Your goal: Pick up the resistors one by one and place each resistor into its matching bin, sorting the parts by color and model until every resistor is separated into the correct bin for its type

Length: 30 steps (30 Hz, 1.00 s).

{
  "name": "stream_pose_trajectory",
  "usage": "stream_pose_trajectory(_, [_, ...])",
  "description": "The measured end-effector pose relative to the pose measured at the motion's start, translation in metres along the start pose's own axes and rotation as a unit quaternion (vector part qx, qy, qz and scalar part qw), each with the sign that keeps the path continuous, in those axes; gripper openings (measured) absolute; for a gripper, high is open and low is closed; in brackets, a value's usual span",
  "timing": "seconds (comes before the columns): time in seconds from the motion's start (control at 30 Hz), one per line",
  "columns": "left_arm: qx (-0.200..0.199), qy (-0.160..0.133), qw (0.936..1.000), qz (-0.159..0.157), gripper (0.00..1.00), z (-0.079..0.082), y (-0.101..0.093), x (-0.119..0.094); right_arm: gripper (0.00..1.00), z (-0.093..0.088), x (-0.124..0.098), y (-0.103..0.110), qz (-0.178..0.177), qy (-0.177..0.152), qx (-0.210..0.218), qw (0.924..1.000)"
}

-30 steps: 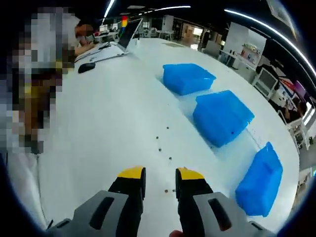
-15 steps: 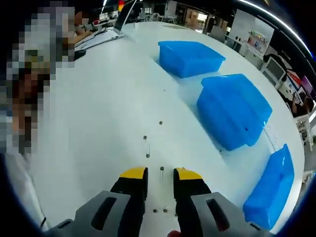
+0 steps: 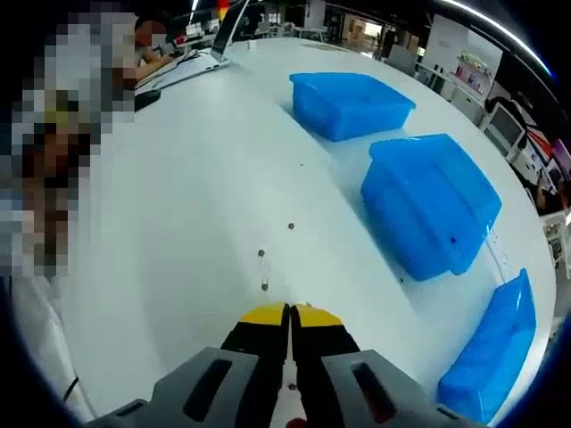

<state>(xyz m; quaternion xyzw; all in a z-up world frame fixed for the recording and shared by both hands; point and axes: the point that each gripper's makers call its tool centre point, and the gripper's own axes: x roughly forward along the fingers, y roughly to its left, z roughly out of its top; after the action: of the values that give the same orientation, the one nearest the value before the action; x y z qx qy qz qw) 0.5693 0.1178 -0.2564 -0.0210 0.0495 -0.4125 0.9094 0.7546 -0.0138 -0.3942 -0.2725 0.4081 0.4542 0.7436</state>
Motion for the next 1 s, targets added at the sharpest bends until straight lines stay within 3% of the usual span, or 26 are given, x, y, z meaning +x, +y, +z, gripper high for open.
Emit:
stream_pose_trajectory(0.1, [0.000,-0.003,1.0000,0.000,0.41,0.001,0.000,0.000,0.03,-0.004,-0.001,0.010,-0.004,-0.014,0.006,0.9999])
stream_pose_trajectory(0.23, [-0.003,0.000,1.0000,0.002,0.41,-0.001,0.003,0.000,0.03,0.008,-0.015,0.002,0.002,-0.057,0.060,0.9966])
stream_pose_trajectory(0.27, [-0.003,0.000,1.0000,0.002,0.41,-0.001,0.003,0.000,0.03,0.009,-0.019,0.003,-0.014,-0.072,0.052,0.9960])
stream_pose_trajectory(0.37, [-0.002,-0.003,1.0000,0.002,0.40,0.001,0.002,-0.001,0.03,0.006,-0.035,0.010,-0.017,-0.088,0.058,0.9943])
stream_pose_trajectory(0.43, [-0.002,-0.003,1.0000,0.001,0.40,0.001,0.002,0.000,0.04,0.006,-0.037,0.006,-0.012,-0.082,0.063,0.9946])
stream_pose_trajectory(0.5, [-0.003,-0.002,1.0000,0.000,0.40,0.001,0.001,0.001,0.04,0.001,-0.031,-0.004,-0.004,-0.048,0.098,0.9940])
stream_pose_trajectory(0.57, [-0.002,0.000,1.0000,-0.004,0.40,0.000,-0.002,0.003,0.05,-0.005,-0.023,-0.003,-0.023,-0.034,0.119,0.9920])
stream_pose_trajectory(0.7, [-0.001,-0.001,1.0000,-0.002,0.40,0.000,-0.002,0.002,0.18,-0.009,-0.008,0.021,-0.026,-0.015,0.098,0.9947])
stream_pose_trajectory(0.9, [-0.001,-0.001,1.0000,0.001,0.40,0.000,0.001,0.000,0.15,-0.010,-0.003,0.023,-0.039,0.008,0.096,0.9946])
stream_pose_trajectory(1.0, [-0.002,0.000,1.0000,0.000,0.40,0.000,0.002,0.001,0.05,-0.012,-0.004,0.010,-0.078,0.021,0.085,0.9931])
